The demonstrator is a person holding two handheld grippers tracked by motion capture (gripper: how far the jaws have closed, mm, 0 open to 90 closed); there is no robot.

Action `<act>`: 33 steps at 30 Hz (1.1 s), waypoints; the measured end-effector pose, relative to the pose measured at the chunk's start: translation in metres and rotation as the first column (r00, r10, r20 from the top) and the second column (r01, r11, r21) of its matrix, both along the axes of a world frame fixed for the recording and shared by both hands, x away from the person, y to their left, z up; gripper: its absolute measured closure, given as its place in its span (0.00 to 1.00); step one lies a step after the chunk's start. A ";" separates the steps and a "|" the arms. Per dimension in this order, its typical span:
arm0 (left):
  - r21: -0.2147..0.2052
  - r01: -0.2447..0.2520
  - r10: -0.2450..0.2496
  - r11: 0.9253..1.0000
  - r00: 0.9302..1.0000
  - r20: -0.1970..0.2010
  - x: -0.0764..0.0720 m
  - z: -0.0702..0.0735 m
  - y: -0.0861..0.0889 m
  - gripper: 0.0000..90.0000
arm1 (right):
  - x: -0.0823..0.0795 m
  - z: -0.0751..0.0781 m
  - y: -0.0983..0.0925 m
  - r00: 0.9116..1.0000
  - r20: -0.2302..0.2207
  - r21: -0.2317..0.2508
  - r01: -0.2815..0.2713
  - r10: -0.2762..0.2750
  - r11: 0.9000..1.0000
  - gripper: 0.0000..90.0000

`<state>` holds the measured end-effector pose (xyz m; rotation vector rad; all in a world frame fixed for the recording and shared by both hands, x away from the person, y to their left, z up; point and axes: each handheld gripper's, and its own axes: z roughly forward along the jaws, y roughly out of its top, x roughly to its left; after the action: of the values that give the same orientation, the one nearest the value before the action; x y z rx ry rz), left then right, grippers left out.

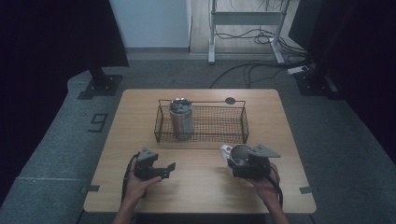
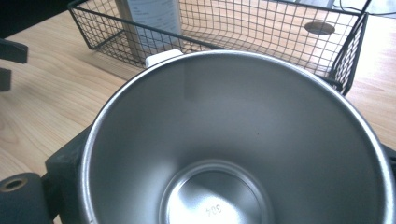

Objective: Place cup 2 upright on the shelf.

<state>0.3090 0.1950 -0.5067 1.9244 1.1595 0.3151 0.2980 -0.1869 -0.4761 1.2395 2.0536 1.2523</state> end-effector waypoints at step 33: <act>0.007 0.011 -0.011 1.000 1.000 -0.016 -0.001 -0.003 -0.002 0.13 | 0.015 0.062 -0.006 0.997 0.046 0.068 -0.072 0.069 0.995 0.07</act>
<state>0.3079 0.1927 -0.5095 1.9418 1.1588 0.2989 0.3125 -0.1927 -0.4145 1.1678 2.0553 1.3813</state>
